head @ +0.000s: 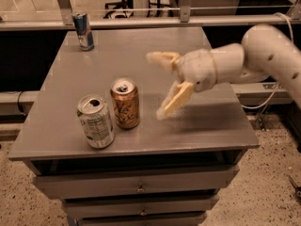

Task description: Move orange can near 7up can

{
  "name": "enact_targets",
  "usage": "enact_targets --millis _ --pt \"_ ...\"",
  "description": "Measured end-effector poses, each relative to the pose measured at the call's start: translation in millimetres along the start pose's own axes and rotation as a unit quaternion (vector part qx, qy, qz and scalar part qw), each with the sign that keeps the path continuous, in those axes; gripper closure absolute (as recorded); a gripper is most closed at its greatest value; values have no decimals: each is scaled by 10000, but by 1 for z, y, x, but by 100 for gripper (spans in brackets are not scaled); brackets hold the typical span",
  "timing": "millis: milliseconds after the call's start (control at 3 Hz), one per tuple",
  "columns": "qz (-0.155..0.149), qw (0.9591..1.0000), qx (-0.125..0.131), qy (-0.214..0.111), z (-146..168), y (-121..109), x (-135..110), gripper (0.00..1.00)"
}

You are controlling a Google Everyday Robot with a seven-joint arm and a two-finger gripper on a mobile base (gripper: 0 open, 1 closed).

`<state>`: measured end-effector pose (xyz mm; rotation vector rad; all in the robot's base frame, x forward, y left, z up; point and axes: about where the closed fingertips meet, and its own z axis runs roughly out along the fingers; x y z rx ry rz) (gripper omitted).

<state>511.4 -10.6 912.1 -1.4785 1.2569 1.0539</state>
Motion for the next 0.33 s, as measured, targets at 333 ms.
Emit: enact_targets --millis 333 --pt "-568 9962 528 401 -61 -21 -57 0"
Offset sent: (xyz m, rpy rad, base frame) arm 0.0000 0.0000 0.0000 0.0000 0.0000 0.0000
